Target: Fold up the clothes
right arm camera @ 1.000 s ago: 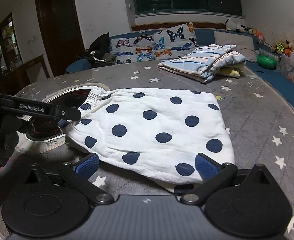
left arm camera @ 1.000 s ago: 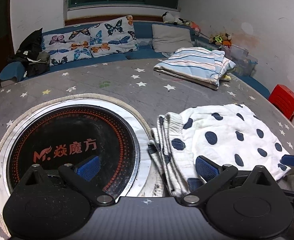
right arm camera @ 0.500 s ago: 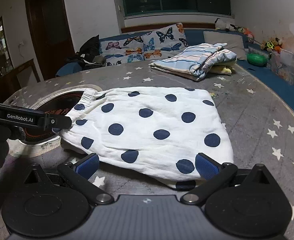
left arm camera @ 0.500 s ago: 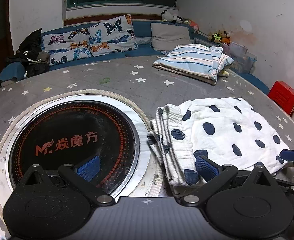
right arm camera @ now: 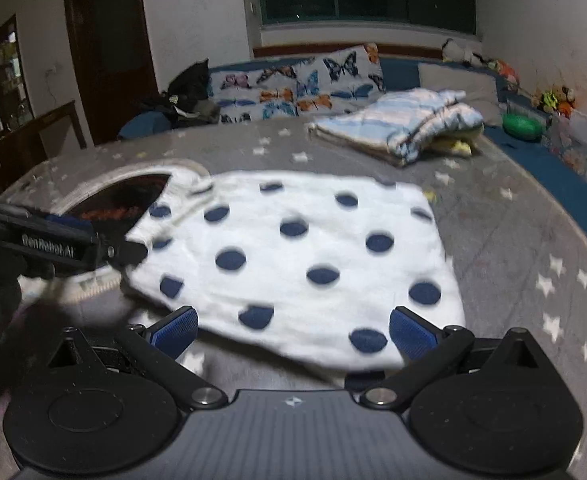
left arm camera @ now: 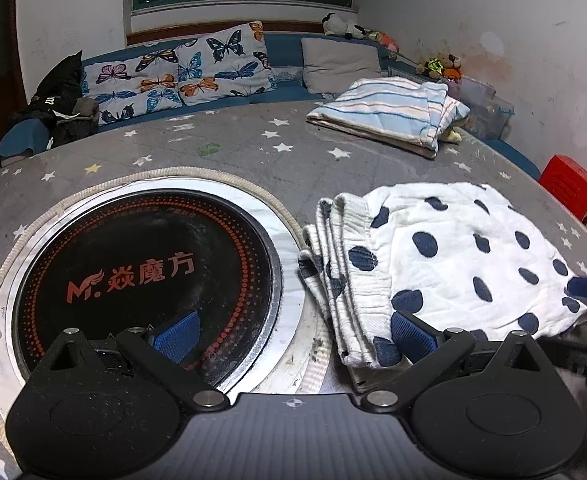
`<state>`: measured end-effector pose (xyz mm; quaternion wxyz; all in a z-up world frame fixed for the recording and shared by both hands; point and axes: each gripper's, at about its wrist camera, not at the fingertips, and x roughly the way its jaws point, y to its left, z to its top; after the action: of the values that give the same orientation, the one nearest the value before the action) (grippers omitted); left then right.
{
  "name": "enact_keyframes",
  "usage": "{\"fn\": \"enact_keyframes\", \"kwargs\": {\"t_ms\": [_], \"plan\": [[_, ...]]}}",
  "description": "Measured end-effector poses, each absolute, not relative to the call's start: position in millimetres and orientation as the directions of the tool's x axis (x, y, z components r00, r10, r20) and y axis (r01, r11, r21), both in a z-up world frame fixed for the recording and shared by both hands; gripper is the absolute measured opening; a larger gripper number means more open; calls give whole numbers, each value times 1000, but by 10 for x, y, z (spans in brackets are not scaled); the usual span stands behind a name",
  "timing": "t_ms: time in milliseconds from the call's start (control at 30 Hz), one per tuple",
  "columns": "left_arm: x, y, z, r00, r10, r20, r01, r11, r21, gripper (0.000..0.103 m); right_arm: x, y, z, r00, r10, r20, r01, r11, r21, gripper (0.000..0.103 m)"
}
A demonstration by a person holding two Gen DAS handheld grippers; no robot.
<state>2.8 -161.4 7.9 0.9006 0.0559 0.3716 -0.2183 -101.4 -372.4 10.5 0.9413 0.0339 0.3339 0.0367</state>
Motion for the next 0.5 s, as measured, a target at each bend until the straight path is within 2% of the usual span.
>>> {"fn": "enact_keyframes", "kwargs": {"t_ms": [200,333,500], "plan": [[78,-1649,39,625,-343,-701,433,900,-53,103,-701,-3779,206,784,110,-611,-62,993,99,103],[82,-1654,27,623,-342,-704,435,899,-52,103,-395,-3843,145,756,126,-642,-40,988,148,103],[86,-1654,28,620,-342,-706,439,897,-49,103,-29,-3891,91,734,98,-672,-4,990,140,103]]}}
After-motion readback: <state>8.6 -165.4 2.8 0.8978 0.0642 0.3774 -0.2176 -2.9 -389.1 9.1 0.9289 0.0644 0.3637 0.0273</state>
